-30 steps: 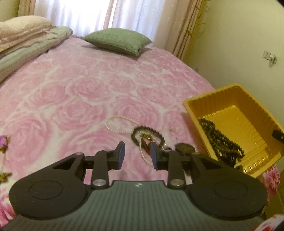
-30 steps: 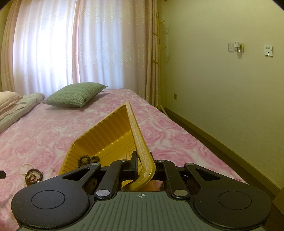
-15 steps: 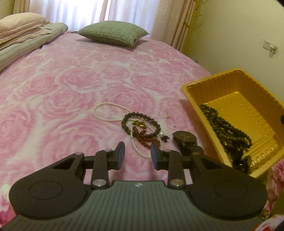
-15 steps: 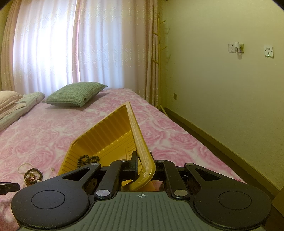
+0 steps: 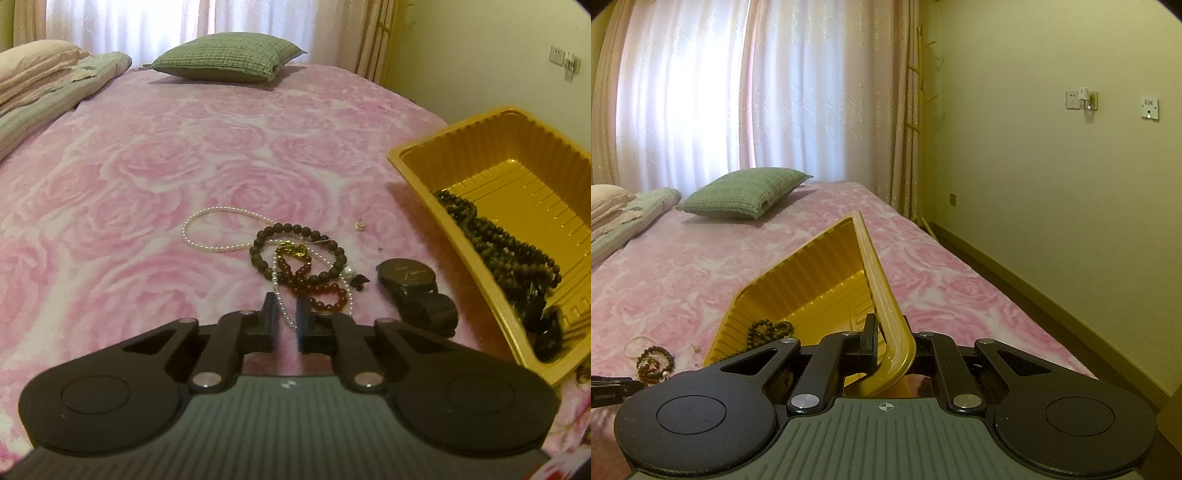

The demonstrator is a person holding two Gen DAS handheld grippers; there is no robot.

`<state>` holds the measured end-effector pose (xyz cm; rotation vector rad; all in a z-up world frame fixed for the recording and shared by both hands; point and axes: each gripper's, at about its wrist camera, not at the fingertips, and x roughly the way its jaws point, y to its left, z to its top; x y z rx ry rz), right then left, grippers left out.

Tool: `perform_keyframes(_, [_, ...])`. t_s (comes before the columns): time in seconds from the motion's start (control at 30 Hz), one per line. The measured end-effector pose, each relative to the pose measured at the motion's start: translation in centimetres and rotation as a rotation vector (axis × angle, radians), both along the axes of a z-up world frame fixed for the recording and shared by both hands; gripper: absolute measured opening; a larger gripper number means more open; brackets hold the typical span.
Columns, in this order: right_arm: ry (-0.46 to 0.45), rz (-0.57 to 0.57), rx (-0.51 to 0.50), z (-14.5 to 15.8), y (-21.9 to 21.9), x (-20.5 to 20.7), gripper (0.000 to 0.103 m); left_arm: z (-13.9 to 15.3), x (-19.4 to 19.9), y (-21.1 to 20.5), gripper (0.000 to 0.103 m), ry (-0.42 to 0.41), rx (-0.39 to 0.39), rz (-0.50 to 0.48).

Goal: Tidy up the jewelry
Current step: 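Grasp the white pearl necklace in the pile with the left gripper, then lift the pearl necklace and carry it over the yellow tray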

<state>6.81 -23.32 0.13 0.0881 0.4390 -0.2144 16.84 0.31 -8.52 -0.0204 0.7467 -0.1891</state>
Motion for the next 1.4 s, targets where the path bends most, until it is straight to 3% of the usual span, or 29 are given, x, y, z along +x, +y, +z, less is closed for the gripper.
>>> perform_keyframes(0.3, [-0.001, 0.000, -0.003, 0.0, 0.2, 0.0, 0.009, 2.0, -1.4, 2.9, 0.000, -0.028, -0.032, 0.037])
perform_keyframes(0.97, [-0.004, 0.003, -0.002, 0.2, 0.3, -0.2, 0.009, 11.6, -3.8, 11.5, 0.000, -0.228, -0.016, 0.181])
perform_keyframes(1.4, [-0.008, 0.005, 0.000, 0.5, 0.5, -0.3, 0.009, 17.3, -3.9, 11.7, 0.000, -0.308, 0.000, 0.122])
